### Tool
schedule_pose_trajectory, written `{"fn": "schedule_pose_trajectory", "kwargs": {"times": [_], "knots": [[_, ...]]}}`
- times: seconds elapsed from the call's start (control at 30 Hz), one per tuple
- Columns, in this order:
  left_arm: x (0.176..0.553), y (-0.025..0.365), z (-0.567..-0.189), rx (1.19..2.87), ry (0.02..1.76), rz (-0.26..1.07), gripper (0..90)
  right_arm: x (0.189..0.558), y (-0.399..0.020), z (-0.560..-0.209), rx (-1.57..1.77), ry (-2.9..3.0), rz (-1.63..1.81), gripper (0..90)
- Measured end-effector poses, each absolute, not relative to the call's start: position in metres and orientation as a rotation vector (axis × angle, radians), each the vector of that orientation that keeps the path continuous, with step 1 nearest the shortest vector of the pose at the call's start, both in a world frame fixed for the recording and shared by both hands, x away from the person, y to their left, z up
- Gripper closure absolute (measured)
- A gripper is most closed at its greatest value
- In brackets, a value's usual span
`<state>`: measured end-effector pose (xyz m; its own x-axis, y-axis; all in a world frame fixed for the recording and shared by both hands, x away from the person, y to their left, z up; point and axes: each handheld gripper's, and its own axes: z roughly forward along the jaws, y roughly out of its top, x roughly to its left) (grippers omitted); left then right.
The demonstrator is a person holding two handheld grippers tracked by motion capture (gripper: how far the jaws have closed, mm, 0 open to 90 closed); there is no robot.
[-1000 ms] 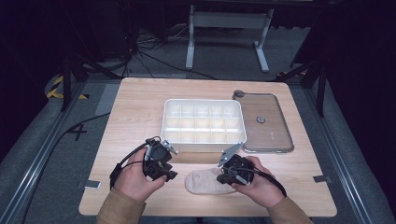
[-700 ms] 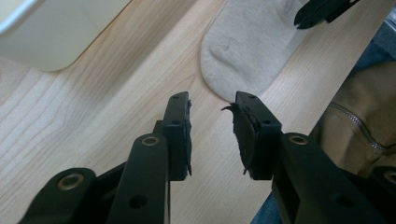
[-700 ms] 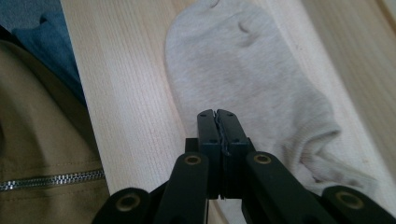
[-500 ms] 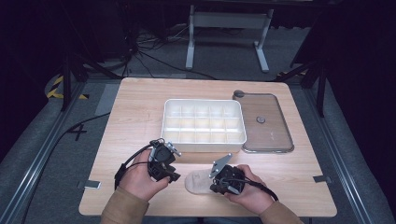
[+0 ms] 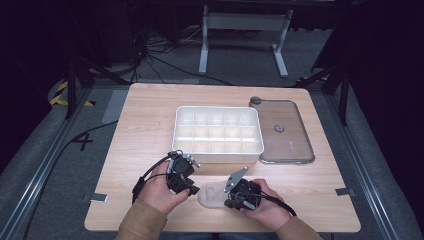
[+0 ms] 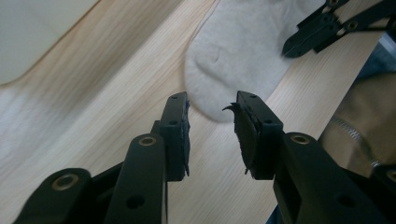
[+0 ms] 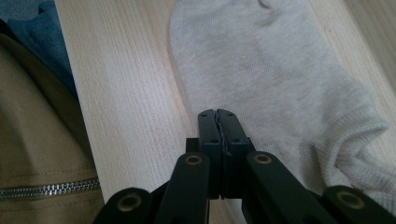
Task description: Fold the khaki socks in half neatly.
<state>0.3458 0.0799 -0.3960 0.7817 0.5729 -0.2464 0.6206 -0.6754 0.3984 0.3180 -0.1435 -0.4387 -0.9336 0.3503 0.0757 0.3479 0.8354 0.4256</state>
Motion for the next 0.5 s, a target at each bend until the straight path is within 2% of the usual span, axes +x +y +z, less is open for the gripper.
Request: {"fn": "schedule_pose_trajectory", "kwargs": {"times": [0.37, 0.5], "knots": [[0.354, 0.061, -0.429, 2.509, 0.971, -0.19, 65.1, 0.317, -0.145, -0.44, 0.595, 2.991, 0.713, 90.0], [0.353, 0.057, -0.432, 2.532, 0.98, -0.16, 65.4, 0.317, -0.145, -0.44, 0.597, 2.99, 0.717, 90.0]]}}
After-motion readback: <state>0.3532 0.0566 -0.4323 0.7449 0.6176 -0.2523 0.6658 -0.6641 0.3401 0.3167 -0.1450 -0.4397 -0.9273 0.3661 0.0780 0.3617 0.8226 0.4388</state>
